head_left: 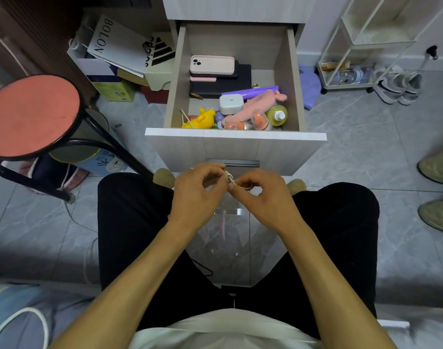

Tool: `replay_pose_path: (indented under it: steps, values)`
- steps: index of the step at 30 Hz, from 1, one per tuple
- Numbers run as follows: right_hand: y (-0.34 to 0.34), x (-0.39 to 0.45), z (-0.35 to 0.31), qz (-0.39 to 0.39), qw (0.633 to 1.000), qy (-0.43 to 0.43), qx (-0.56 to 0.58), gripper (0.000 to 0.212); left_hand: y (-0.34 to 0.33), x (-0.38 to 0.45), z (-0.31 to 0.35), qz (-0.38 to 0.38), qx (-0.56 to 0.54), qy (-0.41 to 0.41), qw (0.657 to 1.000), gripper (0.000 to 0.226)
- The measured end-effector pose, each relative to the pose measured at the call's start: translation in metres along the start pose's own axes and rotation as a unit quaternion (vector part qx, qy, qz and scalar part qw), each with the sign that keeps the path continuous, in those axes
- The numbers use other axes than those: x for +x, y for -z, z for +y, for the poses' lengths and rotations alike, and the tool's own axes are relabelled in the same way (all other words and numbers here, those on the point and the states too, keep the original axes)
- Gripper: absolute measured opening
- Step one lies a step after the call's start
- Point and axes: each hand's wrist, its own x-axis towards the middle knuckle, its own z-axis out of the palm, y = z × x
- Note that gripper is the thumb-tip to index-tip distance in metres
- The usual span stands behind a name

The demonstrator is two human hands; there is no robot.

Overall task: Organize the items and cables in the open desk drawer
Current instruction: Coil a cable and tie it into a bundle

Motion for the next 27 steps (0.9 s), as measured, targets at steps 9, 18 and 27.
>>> replay_pose_path:
  steps: [9,18,27]
  values:
    - [-0.007,-0.001,0.005,-0.002,0.989,0.077,-0.122,0.018,0.002,0.002,0.0,-0.042,-0.097,0.134,0.985,0.019]
    - [-0.005,0.005,0.007,-0.016,0.965,0.16,-0.205,0.02,0.009,0.014,0.0,-0.107,0.049,0.095,0.989,0.014]
    - [-0.003,-0.002,0.008,0.007,0.987,0.109,-0.121,0.015,0.007,0.003,-0.011,-0.119,-0.138,0.188,0.965,0.011]
